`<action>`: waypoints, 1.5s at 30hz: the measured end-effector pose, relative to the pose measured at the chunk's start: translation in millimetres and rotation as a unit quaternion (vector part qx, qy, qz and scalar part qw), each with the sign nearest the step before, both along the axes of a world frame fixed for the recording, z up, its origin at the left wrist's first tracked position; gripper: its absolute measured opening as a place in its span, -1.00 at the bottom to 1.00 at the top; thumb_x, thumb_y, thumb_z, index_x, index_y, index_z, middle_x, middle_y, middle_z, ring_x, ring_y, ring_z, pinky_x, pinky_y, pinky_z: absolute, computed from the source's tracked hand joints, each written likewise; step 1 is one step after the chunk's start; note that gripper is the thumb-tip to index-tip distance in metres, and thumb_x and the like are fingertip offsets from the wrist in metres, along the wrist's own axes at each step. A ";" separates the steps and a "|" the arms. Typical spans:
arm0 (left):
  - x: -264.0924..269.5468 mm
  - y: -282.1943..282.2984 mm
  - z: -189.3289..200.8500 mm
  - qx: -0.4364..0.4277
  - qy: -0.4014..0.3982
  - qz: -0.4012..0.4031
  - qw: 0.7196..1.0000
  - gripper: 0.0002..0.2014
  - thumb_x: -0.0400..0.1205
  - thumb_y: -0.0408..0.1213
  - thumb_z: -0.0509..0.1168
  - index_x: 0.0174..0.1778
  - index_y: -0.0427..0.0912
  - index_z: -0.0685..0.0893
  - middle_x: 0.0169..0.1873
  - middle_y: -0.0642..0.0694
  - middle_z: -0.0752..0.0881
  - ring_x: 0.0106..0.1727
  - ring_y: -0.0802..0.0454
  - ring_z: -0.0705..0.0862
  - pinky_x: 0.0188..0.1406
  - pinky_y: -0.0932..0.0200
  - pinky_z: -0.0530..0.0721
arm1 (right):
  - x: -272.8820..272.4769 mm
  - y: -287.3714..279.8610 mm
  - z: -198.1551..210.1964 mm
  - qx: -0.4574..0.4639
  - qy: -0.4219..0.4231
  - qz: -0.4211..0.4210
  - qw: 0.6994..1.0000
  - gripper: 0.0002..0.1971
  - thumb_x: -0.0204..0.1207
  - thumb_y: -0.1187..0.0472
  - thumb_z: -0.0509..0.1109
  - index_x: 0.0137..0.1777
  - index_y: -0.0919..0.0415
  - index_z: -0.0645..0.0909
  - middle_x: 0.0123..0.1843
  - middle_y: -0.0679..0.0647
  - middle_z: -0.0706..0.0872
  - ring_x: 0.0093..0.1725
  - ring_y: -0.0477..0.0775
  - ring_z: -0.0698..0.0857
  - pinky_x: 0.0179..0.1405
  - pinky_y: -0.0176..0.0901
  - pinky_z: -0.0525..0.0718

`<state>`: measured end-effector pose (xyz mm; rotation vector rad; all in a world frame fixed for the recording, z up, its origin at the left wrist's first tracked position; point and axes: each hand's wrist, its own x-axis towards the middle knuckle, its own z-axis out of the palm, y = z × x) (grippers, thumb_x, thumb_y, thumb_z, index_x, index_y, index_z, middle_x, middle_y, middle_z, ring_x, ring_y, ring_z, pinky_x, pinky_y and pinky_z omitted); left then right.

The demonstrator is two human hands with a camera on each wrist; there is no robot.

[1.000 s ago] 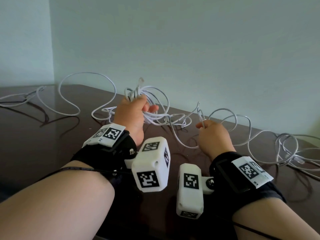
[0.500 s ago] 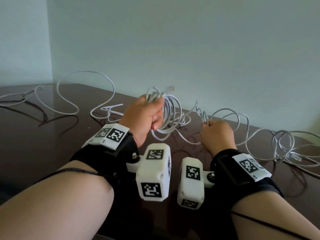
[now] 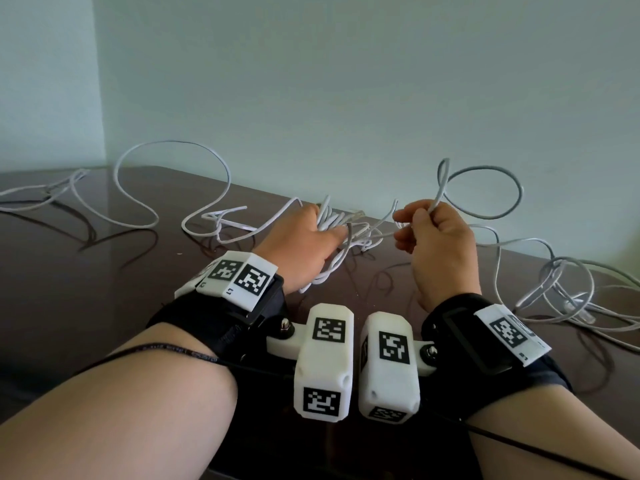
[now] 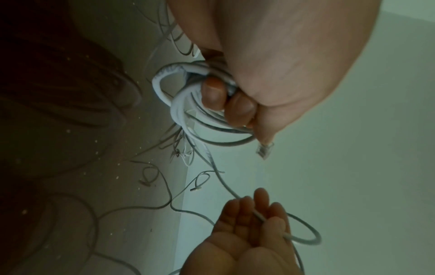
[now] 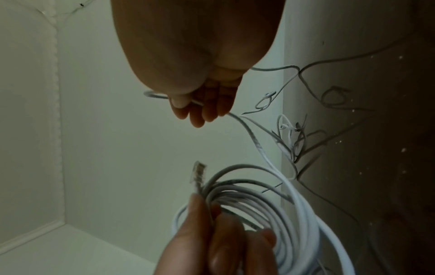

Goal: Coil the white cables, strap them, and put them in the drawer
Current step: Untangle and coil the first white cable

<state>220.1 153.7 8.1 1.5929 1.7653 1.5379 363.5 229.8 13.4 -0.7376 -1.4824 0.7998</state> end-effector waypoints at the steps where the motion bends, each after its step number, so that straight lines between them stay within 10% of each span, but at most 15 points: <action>1: 0.5 0.0 0.8 -0.006 0.006 0.004 1.000 -0.70 0.65 -0.09 0.23 0.10 -0.27 0.56 -0.15 -0.33 0.74 -0.27 -0.17 0.67 -0.05 -0.16 0.68 | -1.3 -0.9 0.8 -0.009 0.033 0.027 0.999 -0.67 0.67 0.34 0.13 -0.26 0.08 0.60 -0.25 -0.02 0.71 -0.36 -0.09 0.59 -0.17 -0.20 0.68; 7: 0.9 4.4 -0.9 -0.037 0.055 0.005 0.998 -0.74 0.68 -0.04 0.20 -0.18 -0.16 0.47 -0.45 -0.03 0.58 -0.45 0.05 0.51 -0.41 0.17 0.47 | -6.5 -7.3 6.3 -0.076 0.220 0.230 0.945 -0.69 0.71 0.39 0.06 -0.21 0.18 0.53 -0.07 0.10 0.76 -0.30 0.00 0.64 -0.16 -0.21 0.68; 16: 0.5 8.6 -6.0 0.007 0.032 -0.017 0.999 -0.58 0.71 0.09 0.05 -0.37 -0.10 0.40 -0.58 0.03 0.55 -0.50 0.05 0.53 -0.24 0.08 0.56 | -9.5 -17.1 6.8 -0.121 0.224 0.390 0.885 -0.73 0.63 0.37 0.04 -0.22 0.18 0.49 0.00 0.10 0.79 -0.19 0.03 0.72 -0.07 -0.22 0.72; 21: 4.1 7.7 -4.7 0.033 -0.049 -0.035 0.998 -0.49 0.72 0.13 -0.11 -0.28 -0.19 0.48 -0.56 -0.01 0.56 -0.56 0.14 0.54 -0.38 0.30 0.54 | -17.4 -23.5 1.3 -0.142 0.200 0.473 0.847 -0.80 0.43 0.28 0.18 -0.33 0.16 0.61 0.03 0.16 0.80 -0.17 0.08 0.78 -0.09 -0.16 0.75; 26: 4.0 11.6 -3.6 0.082 -0.292 -0.085 0.949 -0.44 0.57 0.32 0.10 -0.50 0.02 0.73 -0.59 -0.02 0.59 -0.48 0.05 0.60 -0.27 0.07 0.59 | -20.6 -31.3 -2.2 -0.177 0.149 0.528 0.817 -0.79 0.47 0.28 0.17 -0.31 0.19 0.61 0.15 0.19 0.76 -0.22 0.13 0.77 -0.16 -0.14 0.75; 32: -7.4 9.8 0.1 -0.046 -0.486 -0.259 0.833 -0.65 0.55 0.05 0.22 -0.40 -0.15 0.50 -0.69 -0.04 0.40 -0.87 0.17 0.34 -0.82 0.44 0.37 | -22.9 -33.7 -5.0 -0.198 0.096 0.543 0.810 -0.81 0.46 0.24 0.23 -0.31 0.15 0.64 0.13 0.07 0.78 -0.28 0.10 0.79 -0.27 -0.17 0.75; 37: -13.6 10.0 -3.8 -0.059 -0.469 -0.248 0.846 -0.84 0.48 -0.20 0.28 -0.34 -0.17 0.48 -0.36 -0.13 0.35 -0.77 0.08 0.41 -0.74 0.37 0.44 | -20.9 -32.3 -6.5 -0.217 0.067 0.537 0.812 -0.75 0.47 0.27 0.21 -0.36 0.13 0.66 0.06 0.02 0.81 -0.37 0.04 0.77 -0.37 -0.18 0.74; 45: -4.1 13.5 -2.9 0.030 -0.460 -0.120 0.879 -0.80 0.48 -0.39 0.16 -0.49 -0.22 0.42 -0.55 -0.15 0.38 -0.60 -0.04 0.38 -0.58 0.24 0.31 | -26.2 -31.4 -10.4 -0.205 0.055 0.489 0.846 -0.85 0.36 0.26 0.27 -0.38 0.13 0.63 -0.02 0.10 0.81 -0.43 0.08 0.68 -0.30 -0.09 0.52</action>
